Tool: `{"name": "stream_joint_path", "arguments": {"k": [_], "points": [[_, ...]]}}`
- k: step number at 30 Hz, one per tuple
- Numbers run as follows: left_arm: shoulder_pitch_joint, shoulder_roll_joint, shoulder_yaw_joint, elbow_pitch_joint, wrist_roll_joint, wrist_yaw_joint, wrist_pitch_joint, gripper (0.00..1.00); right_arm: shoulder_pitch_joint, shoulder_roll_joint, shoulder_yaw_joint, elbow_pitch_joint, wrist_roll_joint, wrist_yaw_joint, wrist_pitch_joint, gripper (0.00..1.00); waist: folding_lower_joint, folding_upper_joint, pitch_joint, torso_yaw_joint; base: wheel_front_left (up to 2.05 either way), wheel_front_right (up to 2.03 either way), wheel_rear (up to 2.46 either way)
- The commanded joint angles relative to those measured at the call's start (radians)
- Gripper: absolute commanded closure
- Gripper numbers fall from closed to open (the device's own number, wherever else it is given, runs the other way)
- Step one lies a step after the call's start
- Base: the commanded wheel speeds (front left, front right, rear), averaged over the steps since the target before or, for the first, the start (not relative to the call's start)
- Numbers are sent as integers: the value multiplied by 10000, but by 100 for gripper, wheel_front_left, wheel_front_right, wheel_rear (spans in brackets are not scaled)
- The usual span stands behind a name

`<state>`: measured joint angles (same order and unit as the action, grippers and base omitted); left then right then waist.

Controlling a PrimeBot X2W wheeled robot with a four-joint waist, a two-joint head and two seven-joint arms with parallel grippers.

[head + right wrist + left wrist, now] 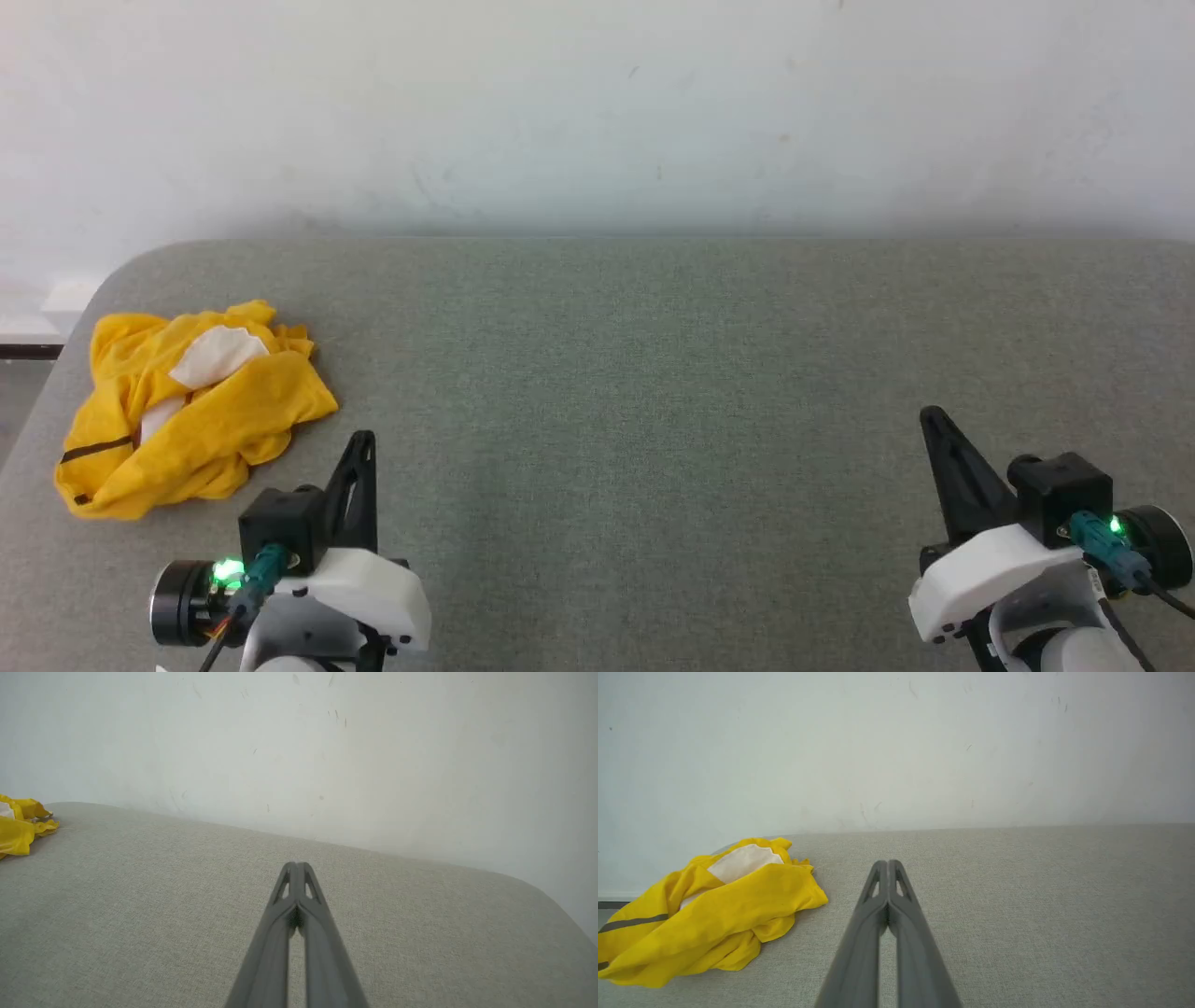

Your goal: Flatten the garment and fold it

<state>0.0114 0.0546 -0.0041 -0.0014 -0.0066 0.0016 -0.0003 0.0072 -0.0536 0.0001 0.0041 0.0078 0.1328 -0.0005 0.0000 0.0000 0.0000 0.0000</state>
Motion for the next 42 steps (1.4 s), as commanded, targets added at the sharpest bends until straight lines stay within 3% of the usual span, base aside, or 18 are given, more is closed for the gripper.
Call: {"name": "stream_joint_path", "arguments": {"k": [1,21,22,24,25,26,42], "points": [[-114,-43,41,14,66,-16,3,100,-72,34,-1,-41,-78,-21,5,100,0,0,0,0,0,0,0],[-114,-43,41,14,66,-16,3,100,-72,34,-1,-41,-78,-21,5,100,0,0,0,0,0,0,0],[0,0,0,0,0,0,-1,0,0,-2,-1,0,1,0,-1,0,0,0,0,0,0,0,0],[5,2,-3,0,-3,0,-4,0,3,-6,-4,12,8,0,-4,0,0,0,1,0,0,0,0],[5,2,-3,-1,-4,0,-5,100,3,-8,-5,16,9,0,-5,100,0,0,1,0,0,0,0],[12,2,-2,-1,-8,-1,-19,0,9,-7,-18,24,24,0,-19,0,0,0,1,0,0,0,0],[205,-4,60,-61,-125,-30,-353,0,154,-2,-409,165,291,-3,-353,0,0,0,-1,1,0,0,0]]}}
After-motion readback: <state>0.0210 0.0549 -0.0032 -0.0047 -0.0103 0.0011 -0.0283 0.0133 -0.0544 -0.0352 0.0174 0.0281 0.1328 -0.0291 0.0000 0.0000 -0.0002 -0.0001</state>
